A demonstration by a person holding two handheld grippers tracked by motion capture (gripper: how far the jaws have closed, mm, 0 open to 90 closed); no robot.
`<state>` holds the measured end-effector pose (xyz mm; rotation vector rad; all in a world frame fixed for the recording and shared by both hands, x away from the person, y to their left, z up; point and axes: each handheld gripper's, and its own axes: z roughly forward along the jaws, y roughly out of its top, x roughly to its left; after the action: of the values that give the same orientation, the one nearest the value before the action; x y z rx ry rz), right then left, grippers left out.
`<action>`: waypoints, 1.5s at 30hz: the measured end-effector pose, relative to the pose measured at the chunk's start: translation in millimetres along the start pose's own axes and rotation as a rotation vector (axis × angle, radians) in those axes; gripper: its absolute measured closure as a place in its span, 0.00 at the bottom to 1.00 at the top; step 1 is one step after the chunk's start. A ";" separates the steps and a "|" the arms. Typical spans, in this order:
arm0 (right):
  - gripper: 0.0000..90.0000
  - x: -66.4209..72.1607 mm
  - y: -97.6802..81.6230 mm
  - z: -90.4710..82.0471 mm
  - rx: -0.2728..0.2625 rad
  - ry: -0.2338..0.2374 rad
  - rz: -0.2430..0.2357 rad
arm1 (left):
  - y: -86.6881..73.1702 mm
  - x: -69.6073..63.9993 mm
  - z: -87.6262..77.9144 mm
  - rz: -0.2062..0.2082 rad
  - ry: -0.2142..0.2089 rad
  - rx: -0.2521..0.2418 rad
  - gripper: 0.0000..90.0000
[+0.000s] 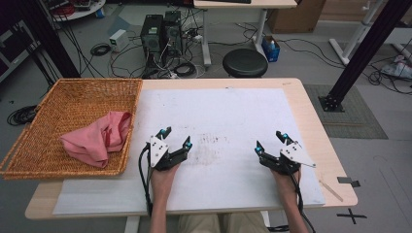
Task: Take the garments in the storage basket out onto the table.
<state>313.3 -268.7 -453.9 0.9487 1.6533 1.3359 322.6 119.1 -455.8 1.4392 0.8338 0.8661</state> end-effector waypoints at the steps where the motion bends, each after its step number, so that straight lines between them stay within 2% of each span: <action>1: 0.23 0.4 0.0 0.0 -0.004 -0.003 -0.007 | 0.0 -0.2 0.0 0.000 0.000 0.000 0.27; 3: 0.23 0.5 0.0 -0.4 -0.004 -0.006 -0.008 | 0.0 -0.2 0.0 0.001 0.000 0.000 0.27; 6: 0.23 -1.7 -0.4 -0.8 -0.005 -0.007 0.028 | 0.0 -0.1 -0.1 0.000 0.000 0.000 0.27; 10: 0.23 -4.8 -0.4 -0.1 -0.002 -0.007 0.054 | 0.0 -0.3 -0.2 0.004 -0.001 0.001 0.27; 20: 0.23 -5.3 -0.3 -0.1 0.004 -0.002 0.064 | 0.2 -1.0 0.1 0.010 -0.005 0.000 0.27; 23: 0.23 -4.1 0.0 0.4 0.002 -0.003 0.043 | 0.6 -1.1 0.2 0.014 -0.008 0.004 0.26; 26: 0.23 -4.6 -0.1 0.5 0.002 -0.003 0.046 | 1.4 -1.7 0.0 0.007 -0.019 0.014 0.26; 28: 0.23 -4.9 -0.1 0.4 0.001 -0.005 0.051 | 3.8 -2.3 -1.8 -0.001 -0.024 0.023 0.22; 30: 0.23 -4.5 -0.1 0.1 0.003 -0.004 0.051 | 12.5 -4.2 -8.9 0.017 -0.019 0.021 0.21; 32: 0.23 -4.1 -0.1 0.3 0.001 -0.005 0.043 | 21.4 -3.9 -14.5 0.012 -0.025 0.028 0.21; 34: 0.23 -3.8 0.0 0.1 0.003 -0.006 0.044 | 32.9 -0.8 -20.7 -0.002 -0.061 0.041 0.21; 35: 0.23 -3.8 0.0 0.1 0.003 -0.006 0.044 | 32.9 -0.8 -20.7 -0.002 -0.061 0.041 0.21; 36: 0.23 -4.0 -0.1 0.0 0.002 -0.007 0.044 | 46.6 4.4 -26.9 0.000 -0.095 0.051 0.21; 38: 0.23 -4.0 -0.2 0.0 0.002 -0.006 0.046 | 60.9 12.3 -33.2 -0.007 -0.119 0.056 0.21; 39: 0.23 -4.0 -0.2 0.0 0.002 -0.006 0.046 | 60.9 12.3 -33.2 -0.007 -0.119 0.056 0.20; 42: 0.23 -3.7 -0.1 0.1 -0.001 -0.009 0.042 | 87.4 37.2 -48.6 -0.044 -0.127 0.022 0.20; 45: 0.23 -3.5 -0.2 0.0 -0.001 -0.007 0.039 | 103.7 61.6 -60.1 -0.029 -0.103 0.037 0.20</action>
<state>314.7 -271.9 -453.6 0.9886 1.6368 1.3575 298.4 197.1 -348.7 1.4879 0.7950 0.7515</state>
